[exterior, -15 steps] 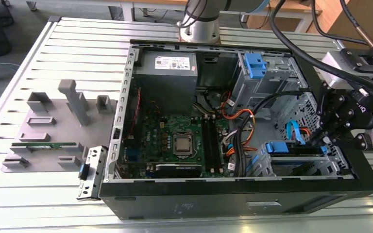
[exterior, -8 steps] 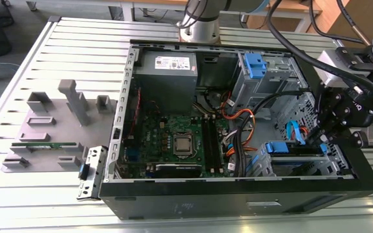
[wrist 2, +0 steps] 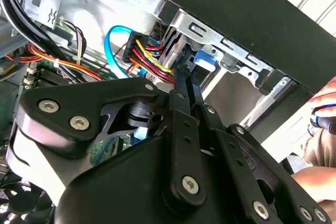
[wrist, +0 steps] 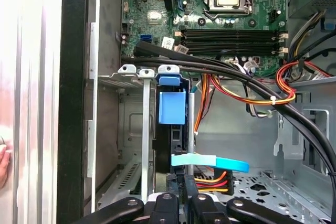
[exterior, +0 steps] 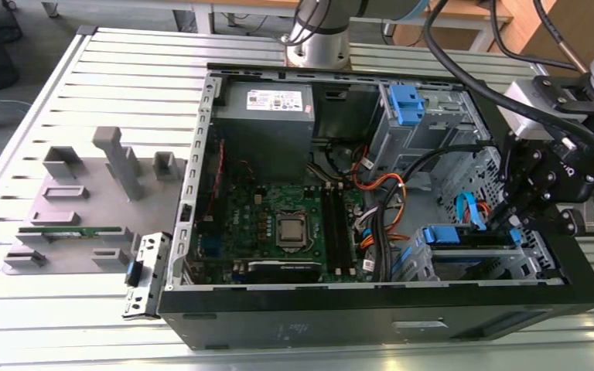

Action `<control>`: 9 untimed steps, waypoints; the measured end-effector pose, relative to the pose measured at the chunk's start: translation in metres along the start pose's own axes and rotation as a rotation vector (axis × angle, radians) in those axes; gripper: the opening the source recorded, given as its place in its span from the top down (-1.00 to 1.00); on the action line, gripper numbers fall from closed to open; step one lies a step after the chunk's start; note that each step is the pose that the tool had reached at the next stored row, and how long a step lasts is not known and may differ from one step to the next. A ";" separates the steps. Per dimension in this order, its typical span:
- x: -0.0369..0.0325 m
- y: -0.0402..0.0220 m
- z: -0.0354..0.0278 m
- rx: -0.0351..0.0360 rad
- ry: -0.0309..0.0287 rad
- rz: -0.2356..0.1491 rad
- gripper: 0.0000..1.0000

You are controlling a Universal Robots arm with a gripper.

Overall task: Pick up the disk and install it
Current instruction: 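Insert the second disk wire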

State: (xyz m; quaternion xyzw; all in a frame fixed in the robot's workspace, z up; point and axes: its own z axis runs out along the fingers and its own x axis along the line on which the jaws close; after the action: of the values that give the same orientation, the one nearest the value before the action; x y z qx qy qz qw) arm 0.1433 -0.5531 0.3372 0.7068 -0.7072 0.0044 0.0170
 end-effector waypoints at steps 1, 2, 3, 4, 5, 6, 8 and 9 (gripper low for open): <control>0.0000 0.0000 0.0001 0.0001 0.0000 -0.003 0.68; 0.0000 0.0000 0.0003 0.0002 0.0000 -0.005 0.68; 0.0000 0.0000 0.0005 0.0003 -0.0001 -0.008 0.68; 0.0000 0.0000 0.0006 0.0003 0.0000 -0.010 0.68; 0.0000 0.0000 0.0006 0.0004 0.0001 -0.012 0.68; 0.0000 0.0001 0.0007 0.0004 0.0001 -0.013 0.68; 0.0000 0.0005 0.0008 0.0004 0.0000 -0.014 0.68; 0.0000 0.0007 0.0008 0.0004 0.0001 -0.014 0.68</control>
State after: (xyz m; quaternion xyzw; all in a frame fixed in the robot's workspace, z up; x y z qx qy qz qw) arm 0.1426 -0.5531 0.3364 0.7117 -0.7023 0.0044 0.0169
